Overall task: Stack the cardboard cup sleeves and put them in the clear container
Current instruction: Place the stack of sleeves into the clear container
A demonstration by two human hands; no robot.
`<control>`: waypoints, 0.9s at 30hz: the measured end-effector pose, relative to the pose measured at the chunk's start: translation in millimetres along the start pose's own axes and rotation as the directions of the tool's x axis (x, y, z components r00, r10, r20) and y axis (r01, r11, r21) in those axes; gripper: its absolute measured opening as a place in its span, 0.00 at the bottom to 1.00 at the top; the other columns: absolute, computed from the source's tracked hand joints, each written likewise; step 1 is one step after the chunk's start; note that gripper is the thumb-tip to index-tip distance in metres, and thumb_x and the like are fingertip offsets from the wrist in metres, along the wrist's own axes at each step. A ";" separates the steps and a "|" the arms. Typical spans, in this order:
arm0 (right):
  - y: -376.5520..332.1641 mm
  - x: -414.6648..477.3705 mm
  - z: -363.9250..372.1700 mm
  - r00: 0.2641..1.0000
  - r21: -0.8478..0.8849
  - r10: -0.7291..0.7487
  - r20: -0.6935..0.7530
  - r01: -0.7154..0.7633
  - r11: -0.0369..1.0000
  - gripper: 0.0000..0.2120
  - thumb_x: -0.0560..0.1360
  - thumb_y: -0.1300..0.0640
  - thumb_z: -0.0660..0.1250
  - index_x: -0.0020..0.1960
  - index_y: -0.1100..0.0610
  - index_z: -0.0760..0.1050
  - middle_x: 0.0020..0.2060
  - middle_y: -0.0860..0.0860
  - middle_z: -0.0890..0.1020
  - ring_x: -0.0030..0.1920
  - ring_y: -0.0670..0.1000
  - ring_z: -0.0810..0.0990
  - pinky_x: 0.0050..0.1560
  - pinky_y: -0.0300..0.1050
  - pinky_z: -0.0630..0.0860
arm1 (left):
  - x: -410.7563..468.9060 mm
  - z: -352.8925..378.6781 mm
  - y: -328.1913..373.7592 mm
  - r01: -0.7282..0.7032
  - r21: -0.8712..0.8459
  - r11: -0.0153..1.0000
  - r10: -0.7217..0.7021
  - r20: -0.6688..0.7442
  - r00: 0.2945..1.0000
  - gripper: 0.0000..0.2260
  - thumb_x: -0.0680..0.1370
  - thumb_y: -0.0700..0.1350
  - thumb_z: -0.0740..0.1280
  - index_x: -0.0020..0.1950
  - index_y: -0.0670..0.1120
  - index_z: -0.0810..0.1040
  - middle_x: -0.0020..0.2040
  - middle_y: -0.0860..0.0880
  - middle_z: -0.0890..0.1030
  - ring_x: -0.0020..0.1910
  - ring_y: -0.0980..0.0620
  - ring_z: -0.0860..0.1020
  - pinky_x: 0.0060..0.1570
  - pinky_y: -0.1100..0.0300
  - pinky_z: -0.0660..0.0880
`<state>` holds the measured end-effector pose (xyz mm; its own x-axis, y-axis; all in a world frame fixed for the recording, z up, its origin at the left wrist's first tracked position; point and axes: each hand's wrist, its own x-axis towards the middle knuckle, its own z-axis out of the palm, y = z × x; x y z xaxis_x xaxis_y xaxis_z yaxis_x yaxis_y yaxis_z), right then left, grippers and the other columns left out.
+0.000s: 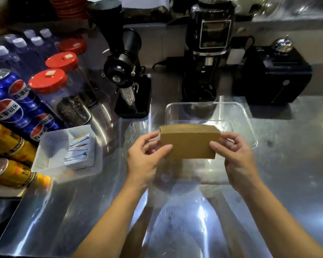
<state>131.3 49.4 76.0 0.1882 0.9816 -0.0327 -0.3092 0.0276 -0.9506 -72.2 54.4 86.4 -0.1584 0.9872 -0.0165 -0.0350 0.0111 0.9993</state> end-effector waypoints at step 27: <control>24.0 145.9 -35.5 0.801 -0.333 0.502 -0.326 -0.594 0.732 0.08 0.71 0.61 0.68 0.35 0.58 0.70 0.29 0.54 0.73 0.26 0.52 0.71 0.36 0.49 0.71 | 121.2 122.0 -57.9 0.388 0.428 0.816 -0.406 -0.053 0.912 0.02 0.76 0.43 0.62 0.46 0.45 0.72 0.43 0.46 0.76 0.45 0.44 0.76 0.43 0.59 0.69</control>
<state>184.5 186.6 37.5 0.2996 0.7384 -0.6042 -0.0279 -0.6262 -0.7791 31.1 192.8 30.6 -0.1826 0.8878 -0.4225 0.3328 0.4602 0.8231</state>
